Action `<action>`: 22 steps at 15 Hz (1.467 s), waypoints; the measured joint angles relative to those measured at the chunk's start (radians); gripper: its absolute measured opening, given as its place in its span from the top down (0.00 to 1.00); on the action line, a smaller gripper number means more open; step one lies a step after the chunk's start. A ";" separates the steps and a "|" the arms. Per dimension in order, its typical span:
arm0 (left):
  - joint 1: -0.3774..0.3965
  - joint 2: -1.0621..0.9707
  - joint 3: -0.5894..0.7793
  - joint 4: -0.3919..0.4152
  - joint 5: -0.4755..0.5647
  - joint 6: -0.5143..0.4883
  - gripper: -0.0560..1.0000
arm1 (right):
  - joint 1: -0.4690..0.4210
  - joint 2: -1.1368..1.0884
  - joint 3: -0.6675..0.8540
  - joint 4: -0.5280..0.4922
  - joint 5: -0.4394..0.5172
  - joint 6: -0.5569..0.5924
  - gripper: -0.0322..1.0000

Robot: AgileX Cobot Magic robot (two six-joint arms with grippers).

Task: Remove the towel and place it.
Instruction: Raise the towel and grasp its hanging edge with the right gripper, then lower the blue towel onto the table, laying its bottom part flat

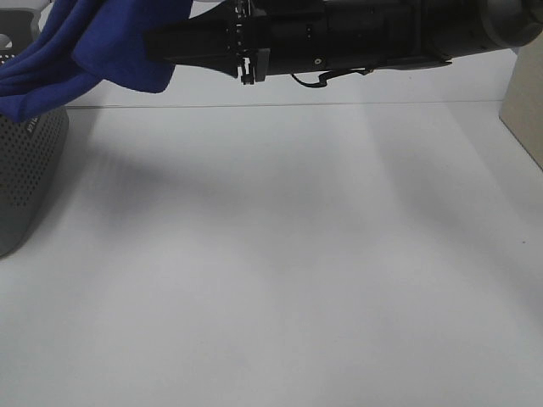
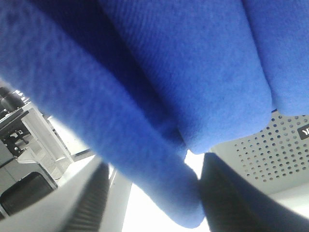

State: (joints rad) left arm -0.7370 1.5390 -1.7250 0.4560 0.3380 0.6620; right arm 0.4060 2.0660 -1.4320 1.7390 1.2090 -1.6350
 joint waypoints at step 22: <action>0.000 0.000 0.000 -0.007 -0.014 0.000 0.95 | -0.060 -0.295 0.000 -0.639 0.007 0.969 0.95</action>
State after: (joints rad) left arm -0.7370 1.5390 -1.7250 0.4490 0.3240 0.6620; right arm 0.3460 1.7710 -1.4320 1.1000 1.2160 -0.6660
